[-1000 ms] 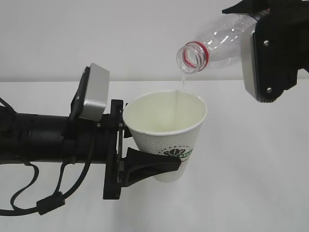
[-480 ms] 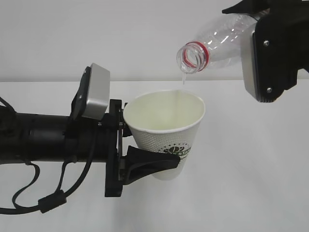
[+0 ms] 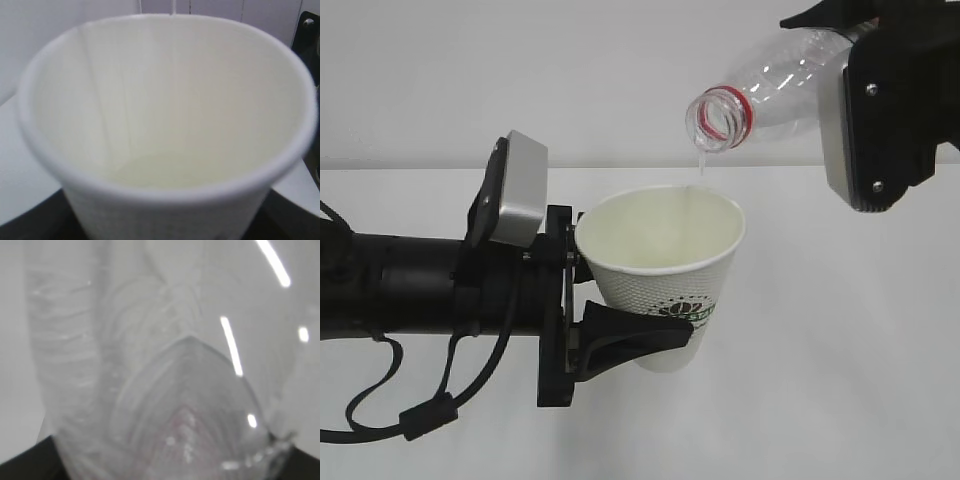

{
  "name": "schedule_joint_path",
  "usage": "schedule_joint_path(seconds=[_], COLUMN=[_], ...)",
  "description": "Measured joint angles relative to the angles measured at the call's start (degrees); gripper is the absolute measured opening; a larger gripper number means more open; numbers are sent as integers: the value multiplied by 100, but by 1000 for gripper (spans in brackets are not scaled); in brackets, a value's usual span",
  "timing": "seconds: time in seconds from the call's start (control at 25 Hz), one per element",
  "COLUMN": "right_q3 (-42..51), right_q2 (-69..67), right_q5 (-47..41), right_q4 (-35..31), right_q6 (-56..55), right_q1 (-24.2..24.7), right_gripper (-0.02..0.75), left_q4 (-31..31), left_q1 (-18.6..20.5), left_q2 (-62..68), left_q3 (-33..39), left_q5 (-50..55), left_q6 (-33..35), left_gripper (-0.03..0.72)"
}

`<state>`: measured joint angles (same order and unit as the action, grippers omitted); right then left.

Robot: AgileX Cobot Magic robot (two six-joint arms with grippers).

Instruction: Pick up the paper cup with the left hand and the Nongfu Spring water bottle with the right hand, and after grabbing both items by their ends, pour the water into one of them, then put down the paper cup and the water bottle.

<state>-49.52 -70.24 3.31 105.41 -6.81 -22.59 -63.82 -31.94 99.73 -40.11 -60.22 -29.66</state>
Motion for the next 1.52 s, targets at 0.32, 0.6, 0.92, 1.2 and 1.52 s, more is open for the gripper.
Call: schedule_joint_path(seconds=[0.32,0.6,0.92,1.2,1.52], right_q3=[0,0,0,0,0], right_q2=[0,0,0,0,0], right_q5=[37,120,166,169,169], right_q4=[0,0,0,0,0], right_q6=[0,0,0,0,23], right_q1=[0,0,0,0,0], right_gripper=[470,470,470,470,470], left_q4=[0,0,-14,-368,-390], left_q1=[0,0,0,0,0], left_q2=[0,0,0,0,0], left_q3=[0,0,0,0,0], left_q5=[-22,-165,-169,-190,-221], left_q6=[0,0,0,0,0], left_gripper=[498,498,498,498,498])
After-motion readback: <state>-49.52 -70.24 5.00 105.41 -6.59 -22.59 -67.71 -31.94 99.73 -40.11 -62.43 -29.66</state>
